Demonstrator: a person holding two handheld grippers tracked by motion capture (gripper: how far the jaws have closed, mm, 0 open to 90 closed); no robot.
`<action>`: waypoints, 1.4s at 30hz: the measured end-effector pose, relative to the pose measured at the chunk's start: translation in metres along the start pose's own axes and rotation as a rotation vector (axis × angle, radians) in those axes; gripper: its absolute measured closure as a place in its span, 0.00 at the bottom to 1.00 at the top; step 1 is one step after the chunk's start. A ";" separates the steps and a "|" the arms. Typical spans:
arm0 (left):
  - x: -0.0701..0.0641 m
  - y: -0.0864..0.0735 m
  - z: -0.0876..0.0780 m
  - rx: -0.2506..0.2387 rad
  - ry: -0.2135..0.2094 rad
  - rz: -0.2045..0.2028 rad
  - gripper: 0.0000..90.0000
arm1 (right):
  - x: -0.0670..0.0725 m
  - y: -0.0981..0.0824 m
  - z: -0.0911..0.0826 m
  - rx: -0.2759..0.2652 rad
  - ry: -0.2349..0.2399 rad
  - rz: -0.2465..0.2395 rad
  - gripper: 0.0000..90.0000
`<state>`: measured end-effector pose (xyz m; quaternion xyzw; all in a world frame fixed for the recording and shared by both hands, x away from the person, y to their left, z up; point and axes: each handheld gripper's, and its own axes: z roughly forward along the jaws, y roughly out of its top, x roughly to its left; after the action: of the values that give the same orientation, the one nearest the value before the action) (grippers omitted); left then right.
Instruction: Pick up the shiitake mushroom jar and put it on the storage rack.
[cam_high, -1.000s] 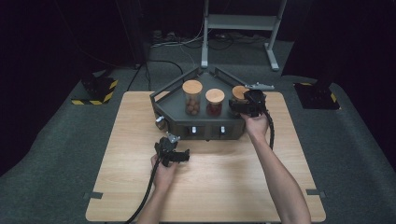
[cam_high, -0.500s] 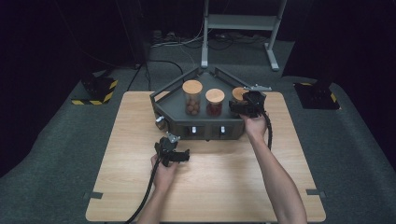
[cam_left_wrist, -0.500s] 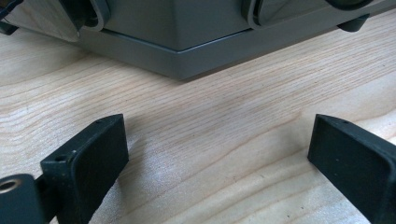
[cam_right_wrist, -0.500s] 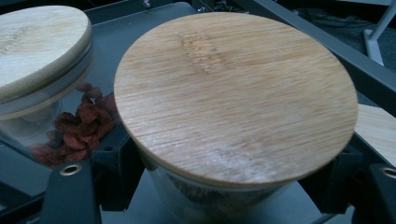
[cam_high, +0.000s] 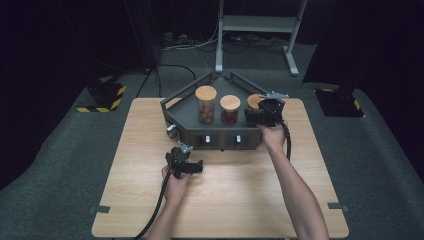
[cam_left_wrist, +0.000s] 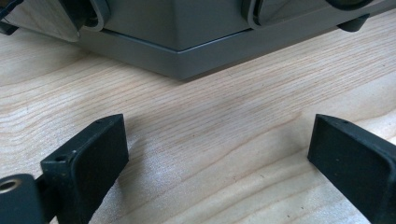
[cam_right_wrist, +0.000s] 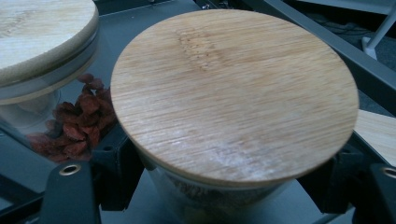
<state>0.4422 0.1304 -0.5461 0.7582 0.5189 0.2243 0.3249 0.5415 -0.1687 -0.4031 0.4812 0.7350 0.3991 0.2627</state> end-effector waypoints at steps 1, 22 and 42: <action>0.000 0.000 0.000 0.000 0.000 -0.001 0.06 | 0.000 0.000 0.000 -0.001 -0.001 0.001 0.28; 0.000 0.000 0.000 0.000 -0.001 -0.001 0.05 | -0.003 -0.001 0.001 0.002 0.024 0.014 0.27; 0.000 0.000 0.000 0.000 0.000 0.000 0.06 | -0.001 0.001 -0.009 0.010 0.050 -0.004 0.14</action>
<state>0.4421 0.1304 -0.5461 0.7584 0.5188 0.2241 0.3248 0.5356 -0.1720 -0.3971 0.4709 0.7441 0.4069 0.2428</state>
